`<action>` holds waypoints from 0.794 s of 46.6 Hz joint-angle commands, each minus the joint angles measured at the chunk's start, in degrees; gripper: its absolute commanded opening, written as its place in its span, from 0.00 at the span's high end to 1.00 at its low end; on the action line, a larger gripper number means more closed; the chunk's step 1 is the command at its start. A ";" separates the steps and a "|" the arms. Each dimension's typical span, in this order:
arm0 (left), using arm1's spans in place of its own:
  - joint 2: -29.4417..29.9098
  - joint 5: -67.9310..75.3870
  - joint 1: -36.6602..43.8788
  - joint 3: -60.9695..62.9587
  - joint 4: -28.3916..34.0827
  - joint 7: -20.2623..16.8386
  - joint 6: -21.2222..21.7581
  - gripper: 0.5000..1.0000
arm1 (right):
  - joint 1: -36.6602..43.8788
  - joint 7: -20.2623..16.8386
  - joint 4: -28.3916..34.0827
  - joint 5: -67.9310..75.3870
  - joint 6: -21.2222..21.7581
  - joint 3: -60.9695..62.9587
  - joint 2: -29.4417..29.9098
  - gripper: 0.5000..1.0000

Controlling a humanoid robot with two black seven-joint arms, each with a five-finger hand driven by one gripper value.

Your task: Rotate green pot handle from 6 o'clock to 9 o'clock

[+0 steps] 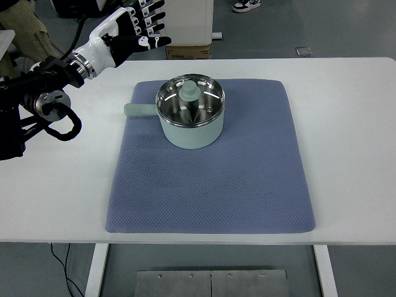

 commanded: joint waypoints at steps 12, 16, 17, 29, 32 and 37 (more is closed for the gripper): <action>-0.15 -4.28 3.35 -2.12 3.12 -0.08 0.45 0.00 | 0.00 0.00 0.00 0.00 0.00 0.02 0.00 0.00; -0.24 -4.28 4.41 -3.35 3.30 -0.08 0.45 0.00 | 0.00 0.00 0.00 0.00 0.00 -0.06 0.00 0.00; -0.24 -4.28 4.67 -3.61 3.30 -0.08 0.45 0.00 | 0.00 0.00 0.00 0.00 0.00 0.02 0.00 0.00; -0.68 -4.37 8.54 -6.95 4.97 -0.08 0.53 0.00 | 0.00 0.00 0.00 0.00 0.00 -0.06 0.00 0.00; -1.29 -4.37 9.33 -7.66 5.67 -0.08 0.53 0.00 | 0.00 0.00 0.00 0.00 0.00 0.02 0.00 0.00; -1.82 -4.37 11.00 -8.54 6.73 -0.08 0.53 0.00 | 0.00 0.00 0.00 0.00 0.00 0.02 0.00 0.00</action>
